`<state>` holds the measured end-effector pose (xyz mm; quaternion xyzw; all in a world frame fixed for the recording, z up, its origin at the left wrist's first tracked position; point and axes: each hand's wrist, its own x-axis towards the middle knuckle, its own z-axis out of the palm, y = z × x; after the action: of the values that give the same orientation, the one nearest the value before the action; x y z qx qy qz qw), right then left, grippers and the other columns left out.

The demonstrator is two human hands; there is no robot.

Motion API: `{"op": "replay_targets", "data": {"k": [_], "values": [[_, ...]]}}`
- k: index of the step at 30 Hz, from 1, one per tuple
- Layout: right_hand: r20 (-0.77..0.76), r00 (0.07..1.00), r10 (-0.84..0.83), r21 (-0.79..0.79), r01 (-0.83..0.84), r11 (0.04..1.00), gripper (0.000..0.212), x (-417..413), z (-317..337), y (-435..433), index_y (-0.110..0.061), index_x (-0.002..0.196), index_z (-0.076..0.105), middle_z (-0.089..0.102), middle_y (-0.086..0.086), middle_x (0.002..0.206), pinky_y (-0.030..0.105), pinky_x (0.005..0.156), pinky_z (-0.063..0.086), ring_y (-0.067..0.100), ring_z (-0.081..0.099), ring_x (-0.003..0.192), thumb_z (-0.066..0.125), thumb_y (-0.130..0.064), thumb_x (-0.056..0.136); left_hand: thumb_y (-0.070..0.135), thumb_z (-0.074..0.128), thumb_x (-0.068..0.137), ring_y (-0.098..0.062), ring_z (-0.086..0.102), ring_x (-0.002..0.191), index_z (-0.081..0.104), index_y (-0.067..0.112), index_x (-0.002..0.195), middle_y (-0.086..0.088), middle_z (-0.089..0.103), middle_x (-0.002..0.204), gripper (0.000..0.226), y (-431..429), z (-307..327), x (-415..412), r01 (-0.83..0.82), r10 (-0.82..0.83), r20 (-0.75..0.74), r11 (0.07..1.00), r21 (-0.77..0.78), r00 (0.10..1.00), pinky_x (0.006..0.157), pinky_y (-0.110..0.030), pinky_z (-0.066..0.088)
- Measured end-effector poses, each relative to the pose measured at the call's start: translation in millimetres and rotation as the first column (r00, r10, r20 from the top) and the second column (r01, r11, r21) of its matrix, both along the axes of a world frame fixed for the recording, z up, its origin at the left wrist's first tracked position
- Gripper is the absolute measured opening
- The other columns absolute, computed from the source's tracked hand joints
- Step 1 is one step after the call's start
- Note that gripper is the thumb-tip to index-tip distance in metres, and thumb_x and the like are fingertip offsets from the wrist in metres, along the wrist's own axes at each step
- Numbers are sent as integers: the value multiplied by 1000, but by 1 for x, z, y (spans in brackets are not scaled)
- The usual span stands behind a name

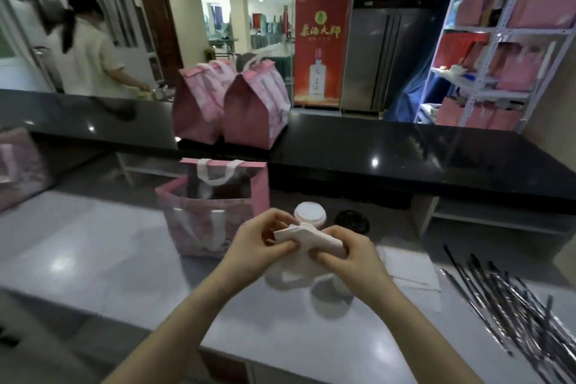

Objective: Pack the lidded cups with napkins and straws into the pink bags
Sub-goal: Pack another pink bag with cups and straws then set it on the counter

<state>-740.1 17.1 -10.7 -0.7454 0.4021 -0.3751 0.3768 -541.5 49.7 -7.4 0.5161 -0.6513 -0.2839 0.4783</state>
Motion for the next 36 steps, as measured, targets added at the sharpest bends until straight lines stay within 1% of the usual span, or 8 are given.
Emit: {"op": "replay_targets", "data": {"k": [4, 11, 14, 19, 24, 29, 32, 36], "values": [[-35, 998, 44, -72, -46, 996, 33, 70, 11, -13, -39, 66, 64, 61, -18, 63, 11, 54, 38, -3, 55, 61, 73, -10, 78, 20, 75, 78, -13, 66, 87, 64, 33, 97, 6, 69, 91, 25, -4, 2, 69, -60, 61, 27, 997, -46, 998, 70, -27, 56], [-8, 996, -87, -128, 85, 988, 14, 176, 37, -73, -27, 81, 72, 70, -10, 75, 23, 66, 51, 4, 64, 75, 75, -13, 79, 13, 75, 81, -3, 65, 93, 65, 28, 101, 16, 69, 95, 27, -48, 3, 191, -131, 132, -2, 986, -105, 991, 76, -12, 50], [35, 985, -170, -175, 174, 969, 16, 210, 47, -99, -32, 81, 71, 69, -17, 76, 10, 62, 45, -2, 63, 75, 73, -16, 81, 20, 77, 77, 4, 57, 100, 64, 31, 104, 21, 64, 101, 33, -73, 0, 245, -181, 212, 270, 974, -137, 939, 81, -6, 42], [-186, 945, -270, -249, 221, 943, 22, 246, 33, -128, -32, 68, 59, 62, -8, 65, 19, 57, 44, 6, 58, 66, 68, -18, 82, 38, 76, 76, -7, 41, 127, 73, 26, 97, 10, 57, 127, 25, -106, -23, 290, -65, 107, 609, 994, -91, 786, 102, -17, 31], [-456, 866, -207, -199, 128, 972, 30, 268, 12, -140, -39, 63, 55, 60, -12, 67, 28, 60, 49, 9, 59, 68, 67, -22, 84, 48, 73, 78, 9, 29, 127, 72, 32, 80, 18, 54, 128, 16, -109, -49, 306, -6, 46, 512, 997, -78, 858, 106, -19, 31], [-516, 852, -92, 4, 109, 994, 20, 281, -5, -151, -32, 100, 67, 63, -16, 90, 20, 69, 53, 4, 61, 86, 70, -22, 83, 51, 71, 78, 15, 21, 130, 69, 37, 82, 26, 47, 129, 15, -107, -53, 309, 69, -32, 469, 996, -63, 883, 108, -17, 28], [-564, 813, -145, -52, 140, 989, 38, 274, -11, -154, -32, 117, 62, 64, -14, 103, 24, 81, 53, 7, 61, 95, 72, -26, 81, 51, 70, 78, 9, 21, 135, 65, 44, 85, 26, 44, 134, 11, -108, -45, 307, 75, -38, 456, 995, -64, 889, 111, -23, 28], [-541, 813, -216, -198, 127, 972, 31, 252, -7, -150, -32, 112, 64, 63, -16, 105, 20, 80, 47, 6, 60, 98, 69, -29, 82, 54, 65, 77, 8, 27, 134, 65, 42, 94, 28, 49, 128, 20, -110, -32, 292, 72, -6, 395, 986, -152, 919, 108, -22, 29]]}}
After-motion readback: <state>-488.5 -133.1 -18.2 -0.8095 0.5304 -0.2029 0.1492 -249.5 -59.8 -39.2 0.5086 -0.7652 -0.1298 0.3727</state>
